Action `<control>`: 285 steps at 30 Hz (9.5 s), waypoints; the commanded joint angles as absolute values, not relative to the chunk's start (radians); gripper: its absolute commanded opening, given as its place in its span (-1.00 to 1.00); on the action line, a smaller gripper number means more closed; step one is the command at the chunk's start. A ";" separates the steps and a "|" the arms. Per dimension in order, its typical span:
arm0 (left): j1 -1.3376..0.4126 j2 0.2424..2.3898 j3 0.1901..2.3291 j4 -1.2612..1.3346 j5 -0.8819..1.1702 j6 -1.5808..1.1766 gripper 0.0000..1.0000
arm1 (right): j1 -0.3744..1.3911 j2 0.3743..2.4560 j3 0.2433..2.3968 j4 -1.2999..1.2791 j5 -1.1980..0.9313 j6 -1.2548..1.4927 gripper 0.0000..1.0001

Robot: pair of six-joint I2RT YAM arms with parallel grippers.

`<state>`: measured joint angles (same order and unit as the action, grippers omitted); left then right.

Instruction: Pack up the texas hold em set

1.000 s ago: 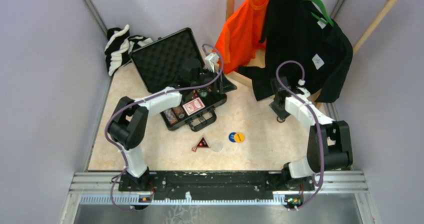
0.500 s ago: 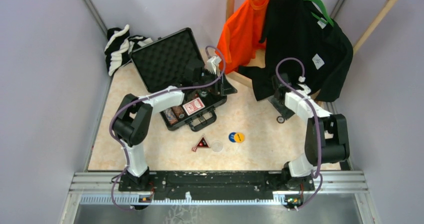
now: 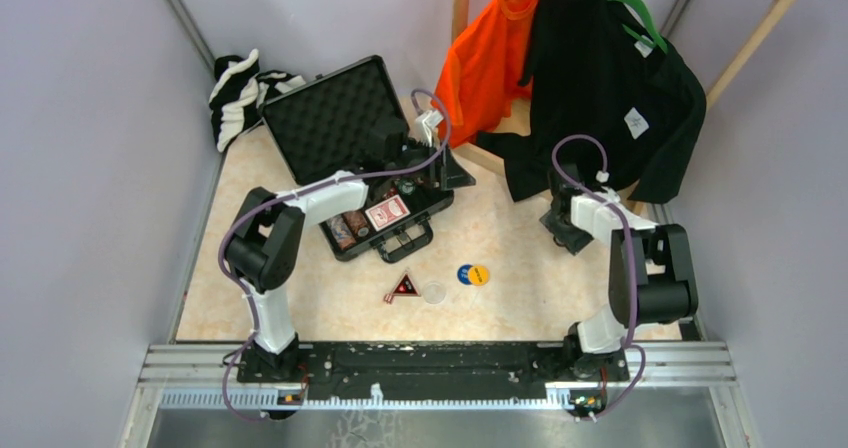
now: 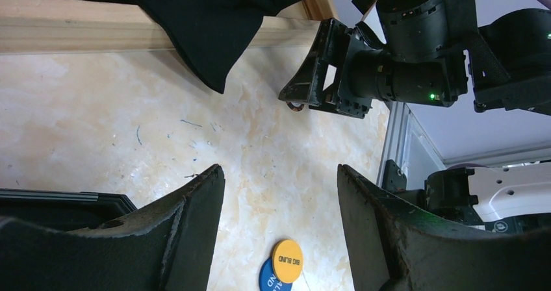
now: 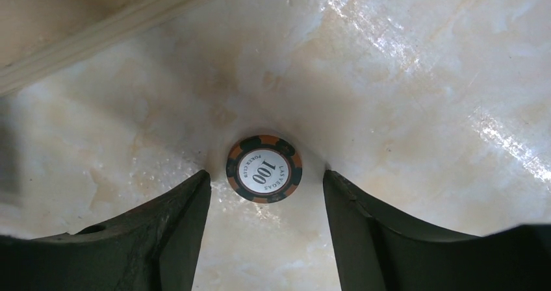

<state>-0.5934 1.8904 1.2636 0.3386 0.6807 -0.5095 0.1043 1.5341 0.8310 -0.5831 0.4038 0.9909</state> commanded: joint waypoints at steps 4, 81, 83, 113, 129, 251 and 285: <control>-0.575 1.897 1.257 0.396 0.718 -0.535 0.40 | 0.107 1.522 0.794 -0.511 0.402 0.988 0.21; -0.568 2.160 1.569 -0.058 1.018 -0.492 0.32 | 0.660 1.511 1.143 -0.630 0.498 0.891 -0.27; -0.566 2.168 1.581 -0.075 1.025 -0.494 0.31 | 0.690 1.525 1.157 -0.633 0.504 0.891 -0.27; -0.557 2.207 1.679 -0.225 1.038 -0.389 0.32 | 0.559 1.337 1.005 -0.614 0.479 0.880 0.69; -0.486 1.800 1.338 0.094 0.600 -0.154 0.92 | -0.128 1.016 0.712 -0.687 0.229 0.750 0.57; -0.309 1.855 1.159 0.361 0.859 -0.373 0.99 | 0.084 1.261 0.716 -0.680 0.313 0.703 -0.23; -0.314 1.820 1.173 0.052 0.820 -0.399 0.99 | 0.567 1.671 1.111 -0.521 0.268 0.650 -0.22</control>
